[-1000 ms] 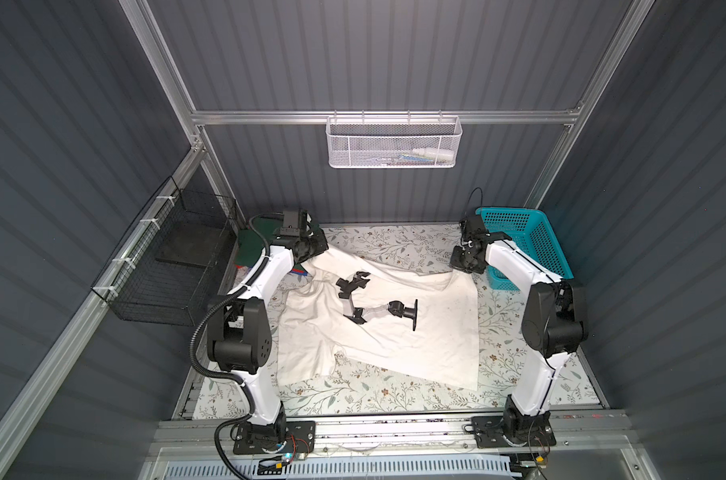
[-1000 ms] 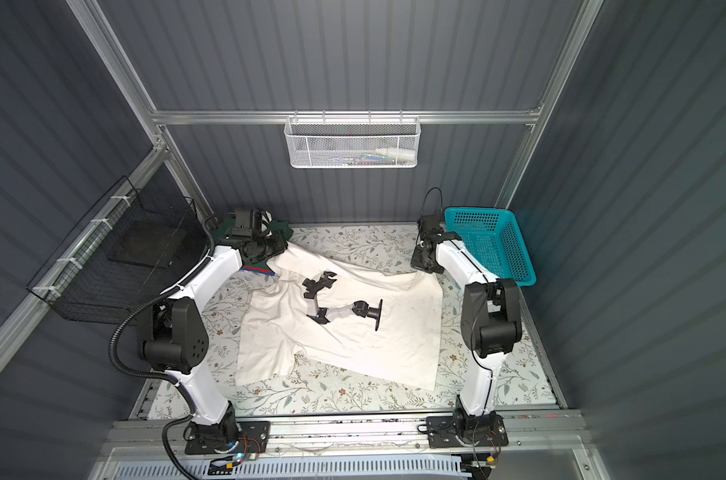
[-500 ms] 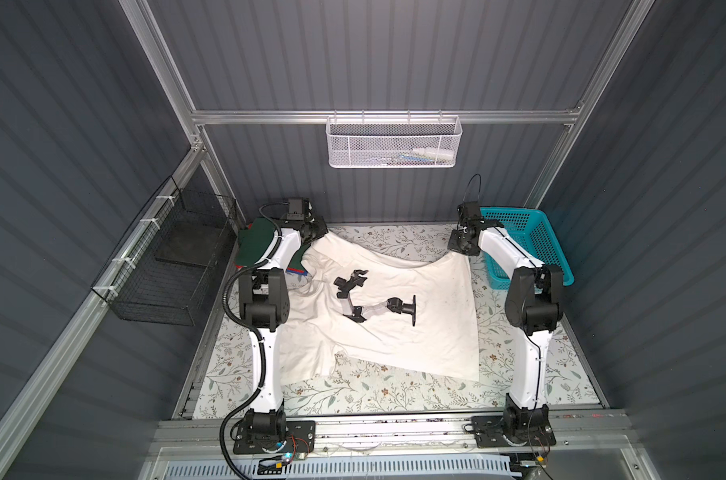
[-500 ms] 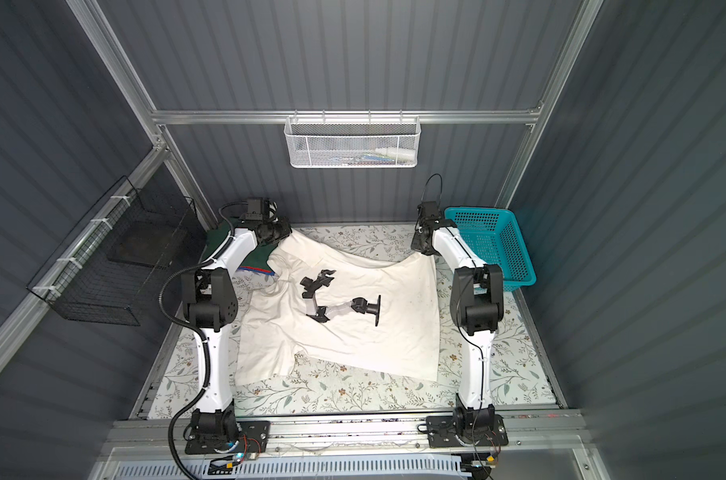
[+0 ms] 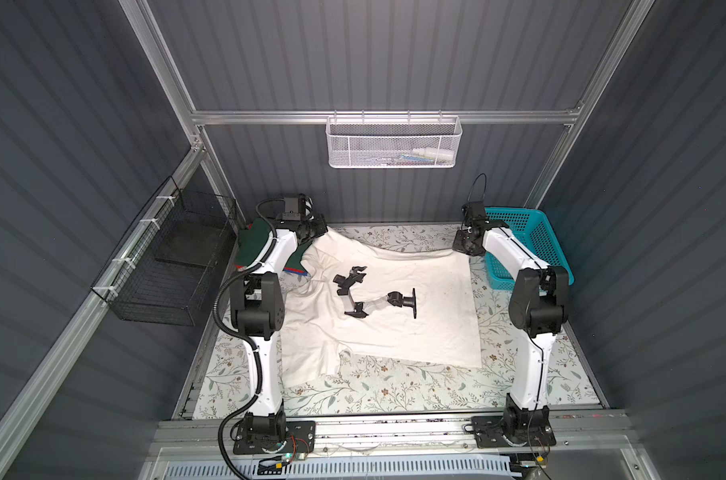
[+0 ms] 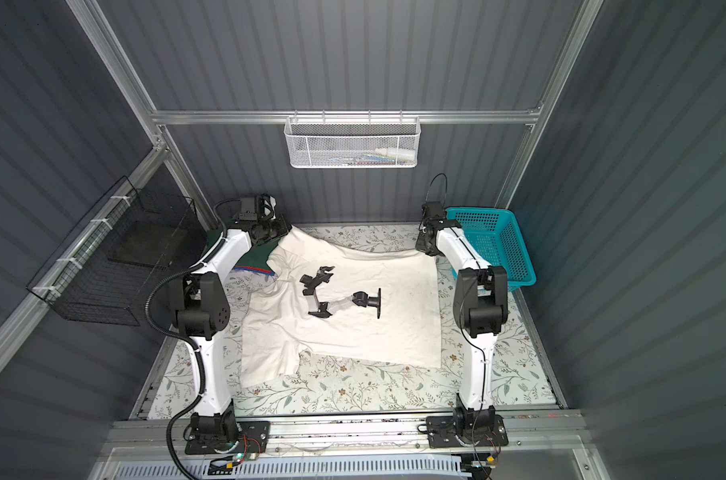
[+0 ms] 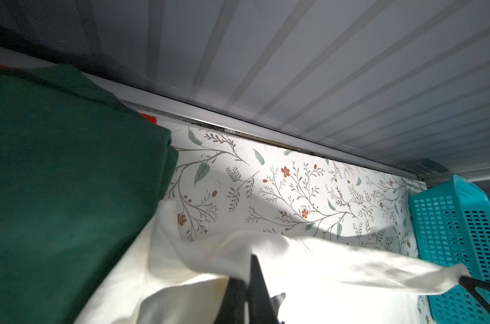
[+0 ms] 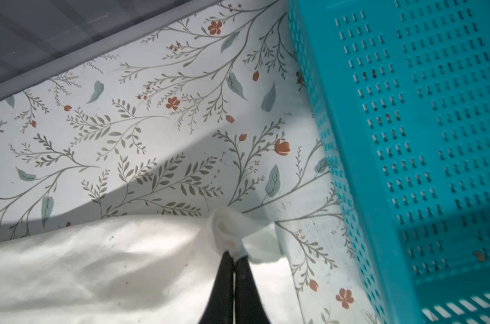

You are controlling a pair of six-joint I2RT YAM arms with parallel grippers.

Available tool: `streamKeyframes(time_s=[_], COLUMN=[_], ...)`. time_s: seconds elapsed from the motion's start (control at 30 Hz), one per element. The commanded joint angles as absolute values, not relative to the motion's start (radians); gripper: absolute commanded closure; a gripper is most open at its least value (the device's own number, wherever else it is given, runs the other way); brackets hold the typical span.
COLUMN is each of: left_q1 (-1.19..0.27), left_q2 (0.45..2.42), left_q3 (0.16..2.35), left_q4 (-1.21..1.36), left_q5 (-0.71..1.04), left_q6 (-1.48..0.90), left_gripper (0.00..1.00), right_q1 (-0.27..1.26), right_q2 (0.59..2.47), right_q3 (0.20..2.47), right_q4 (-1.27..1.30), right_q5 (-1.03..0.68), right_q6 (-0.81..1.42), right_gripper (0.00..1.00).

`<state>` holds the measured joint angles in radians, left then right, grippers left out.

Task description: Fold and stack the t-shirts

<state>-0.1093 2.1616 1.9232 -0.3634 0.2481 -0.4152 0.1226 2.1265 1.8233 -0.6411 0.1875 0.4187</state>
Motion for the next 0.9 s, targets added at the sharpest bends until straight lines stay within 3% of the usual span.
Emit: streamKeyframes(time_s=[0.0,0.87], left_q1=[-0.103,-0.077], left_q2=[2.1,1.925], left_q3=[1.893,1.582], left_q4=[-0.408,-0.562], left_q5=[0.268,0.224], left_q6=[-0.407,-0.43], left_gripper=[1.0,1.0], right_q1=[0.117,0.094], right_q2=[2.08,1.982], right_q3=[1.771,1.514], right_q4=[-0.627,-0.577], right_q5=[0.193,0.148], right_q6=[0.436,0.47], right_gripper=[1.0,1.0])
